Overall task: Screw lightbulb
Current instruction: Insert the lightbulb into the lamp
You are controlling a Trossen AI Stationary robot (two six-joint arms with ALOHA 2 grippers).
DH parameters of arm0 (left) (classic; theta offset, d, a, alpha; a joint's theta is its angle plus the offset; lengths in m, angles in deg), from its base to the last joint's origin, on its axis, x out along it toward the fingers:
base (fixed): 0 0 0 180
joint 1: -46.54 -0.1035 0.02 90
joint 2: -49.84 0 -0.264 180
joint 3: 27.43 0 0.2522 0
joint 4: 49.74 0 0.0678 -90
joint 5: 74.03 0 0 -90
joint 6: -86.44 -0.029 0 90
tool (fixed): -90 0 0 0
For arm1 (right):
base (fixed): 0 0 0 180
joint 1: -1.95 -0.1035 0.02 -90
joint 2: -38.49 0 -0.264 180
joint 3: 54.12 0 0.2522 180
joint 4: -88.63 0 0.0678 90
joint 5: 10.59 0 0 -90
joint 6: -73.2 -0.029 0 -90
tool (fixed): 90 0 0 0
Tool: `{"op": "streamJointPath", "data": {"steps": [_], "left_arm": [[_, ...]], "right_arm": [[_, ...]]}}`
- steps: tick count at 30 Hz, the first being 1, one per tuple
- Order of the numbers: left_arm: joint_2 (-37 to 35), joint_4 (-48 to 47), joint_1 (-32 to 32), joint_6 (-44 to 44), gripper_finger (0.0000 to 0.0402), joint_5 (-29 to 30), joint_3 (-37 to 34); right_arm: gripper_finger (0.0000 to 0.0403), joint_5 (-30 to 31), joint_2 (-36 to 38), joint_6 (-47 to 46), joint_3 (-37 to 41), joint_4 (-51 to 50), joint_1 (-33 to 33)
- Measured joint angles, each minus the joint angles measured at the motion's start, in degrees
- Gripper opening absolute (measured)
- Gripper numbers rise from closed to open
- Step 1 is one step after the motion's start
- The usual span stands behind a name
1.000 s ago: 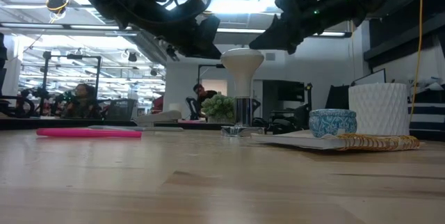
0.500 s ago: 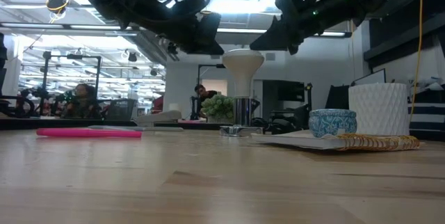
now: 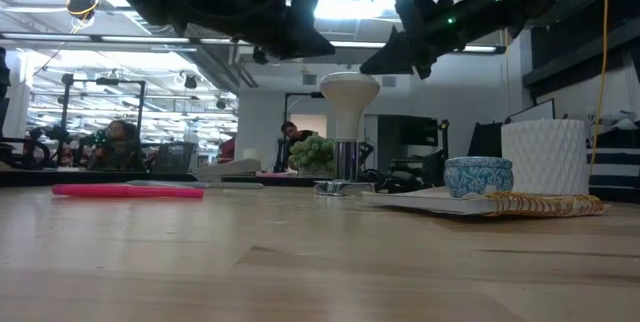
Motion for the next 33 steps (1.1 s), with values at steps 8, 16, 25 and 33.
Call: {"op": "streamJointPath", "data": {"steps": [8,16,25,33], "left_arm": [[0.00,-3.90,-0.07,0.96,0.0000,-3.14,0.00],[0.00,-5.20,-1.18,1.00,0.0000,-3.29,0.00],[0.00,-7.16,-2.65,3.58,0.0000,-4.18,0.00],[0.00,-7.41,-2.76,3.78,0.0000,-4.23,0.00]], "right_arm": [[0.0011,0.00,-0.09,0.00,0.09,1.75,0.04],[0.0011,0.00,-0.09,0.00,0.09,1.95,0.04],[0.0011,-0.02,-0.09,0.02,0.09,2.11,0.03],[0.0011,-0.02,-0.07,0.03,0.08,2.18,0.04]]}}
